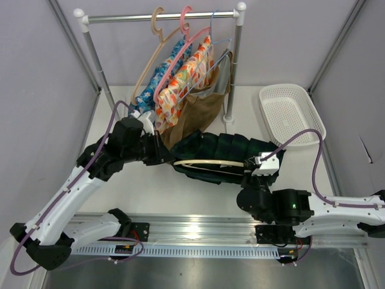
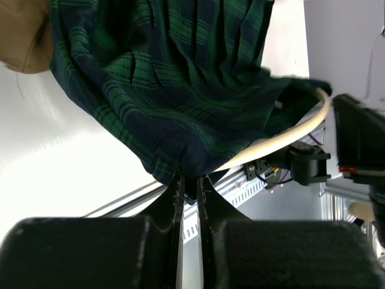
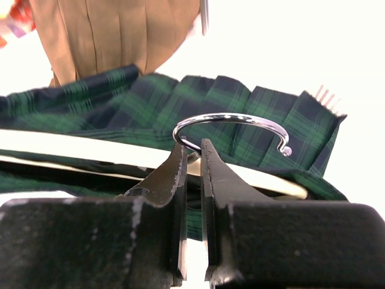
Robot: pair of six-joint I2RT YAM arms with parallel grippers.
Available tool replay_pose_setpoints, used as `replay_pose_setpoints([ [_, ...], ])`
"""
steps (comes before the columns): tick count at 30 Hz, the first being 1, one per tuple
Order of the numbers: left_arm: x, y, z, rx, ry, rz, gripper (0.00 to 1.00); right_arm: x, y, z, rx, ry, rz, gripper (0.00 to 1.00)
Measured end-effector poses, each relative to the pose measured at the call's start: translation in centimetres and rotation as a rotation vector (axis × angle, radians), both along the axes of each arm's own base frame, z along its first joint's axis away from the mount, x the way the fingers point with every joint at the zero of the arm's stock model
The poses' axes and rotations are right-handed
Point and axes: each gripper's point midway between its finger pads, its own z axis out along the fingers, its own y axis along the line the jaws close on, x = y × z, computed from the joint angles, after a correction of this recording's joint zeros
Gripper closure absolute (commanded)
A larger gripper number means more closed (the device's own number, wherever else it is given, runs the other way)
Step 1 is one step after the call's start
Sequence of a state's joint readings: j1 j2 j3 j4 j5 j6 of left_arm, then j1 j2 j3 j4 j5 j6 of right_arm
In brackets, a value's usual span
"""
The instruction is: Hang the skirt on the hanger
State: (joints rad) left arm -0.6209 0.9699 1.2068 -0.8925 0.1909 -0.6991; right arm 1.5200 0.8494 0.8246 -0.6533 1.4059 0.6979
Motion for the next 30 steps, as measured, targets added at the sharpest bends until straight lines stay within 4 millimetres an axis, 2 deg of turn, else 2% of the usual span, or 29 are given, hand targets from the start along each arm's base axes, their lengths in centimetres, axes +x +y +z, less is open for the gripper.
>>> replay_pose_setpoints([
  [3, -0.1, -0.6, 0.1, 0.021, 0.008, -0.016, 1.0, 0.4, -0.1, 1.1, -0.008, -0.017, -0.004, 1.0],
  [6, -0.1, -0.3, 0.1, 0.051, 0.02, -0.006, 1.0, 0.7, -0.1, 1.4, -0.037, -0.024, -0.013, 1.0],
  [19, 0.0, 0.2, 3.4, 0.073, -0.011, -0.006, 1.0, 1.7, -0.8, 3.4, -0.013, -0.048, -0.042, 1.0],
  [30, -0.8, -1.8, 5.5, -0.015, 0.017, -0.069, 1.0, 2.6, -0.8, 4.2, -0.086, -0.064, -0.03, 1.0],
])
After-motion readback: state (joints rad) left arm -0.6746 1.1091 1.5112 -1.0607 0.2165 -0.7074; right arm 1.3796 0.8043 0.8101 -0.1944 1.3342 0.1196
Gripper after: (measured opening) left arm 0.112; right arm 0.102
